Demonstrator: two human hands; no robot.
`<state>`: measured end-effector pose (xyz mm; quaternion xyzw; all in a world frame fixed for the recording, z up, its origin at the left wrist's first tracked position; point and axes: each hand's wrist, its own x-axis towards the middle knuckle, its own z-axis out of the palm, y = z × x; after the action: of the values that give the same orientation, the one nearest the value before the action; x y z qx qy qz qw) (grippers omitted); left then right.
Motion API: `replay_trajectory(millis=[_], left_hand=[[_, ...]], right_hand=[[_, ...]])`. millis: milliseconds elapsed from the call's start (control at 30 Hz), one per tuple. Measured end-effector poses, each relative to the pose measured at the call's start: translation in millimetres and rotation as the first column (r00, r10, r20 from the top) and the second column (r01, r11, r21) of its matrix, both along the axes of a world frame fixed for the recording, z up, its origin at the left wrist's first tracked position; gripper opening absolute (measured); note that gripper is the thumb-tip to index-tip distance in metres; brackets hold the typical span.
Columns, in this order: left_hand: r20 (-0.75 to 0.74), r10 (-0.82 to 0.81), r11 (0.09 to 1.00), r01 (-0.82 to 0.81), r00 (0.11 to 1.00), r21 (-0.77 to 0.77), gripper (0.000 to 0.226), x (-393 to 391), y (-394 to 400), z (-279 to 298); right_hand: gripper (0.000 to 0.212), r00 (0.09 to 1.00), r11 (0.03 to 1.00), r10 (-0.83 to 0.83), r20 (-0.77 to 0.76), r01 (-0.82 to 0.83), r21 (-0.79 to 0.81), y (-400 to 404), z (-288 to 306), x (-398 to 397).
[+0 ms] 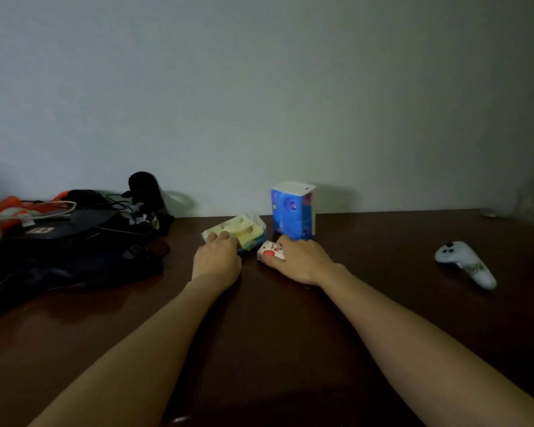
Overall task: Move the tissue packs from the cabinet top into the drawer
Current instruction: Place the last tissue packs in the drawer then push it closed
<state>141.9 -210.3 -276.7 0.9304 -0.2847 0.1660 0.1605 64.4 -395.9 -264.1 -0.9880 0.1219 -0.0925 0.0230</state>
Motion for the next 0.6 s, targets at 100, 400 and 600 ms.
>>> replay_trajectory(millis=[100, 400, 600], left_hand=[[0.024, 0.043, 0.999, -0.043, 0.999, 0.001, 0.033, -31, 31, 2], [-0.091, 0.251, 0.945, -0.264, 0.964, -0.194, 0.036, -59, 64, 1], [-0.125, 0.206, 0.935, -0.233, 0.970, -0.266, 0.029, -39, 63, -5]], right_hand=[[0.073, 0.988, 0.990, 0.066, 0.136, -0.048, -0.131, 11, 3, -39], [0.070, 0.881, 0.968, -0.150, 0.450, 0.039, 0.247, 26, 57, -37], [0.091, 0.975, 0.906, -0.176, 0.138, 0.105, 0.411, 55, 41, 31]])
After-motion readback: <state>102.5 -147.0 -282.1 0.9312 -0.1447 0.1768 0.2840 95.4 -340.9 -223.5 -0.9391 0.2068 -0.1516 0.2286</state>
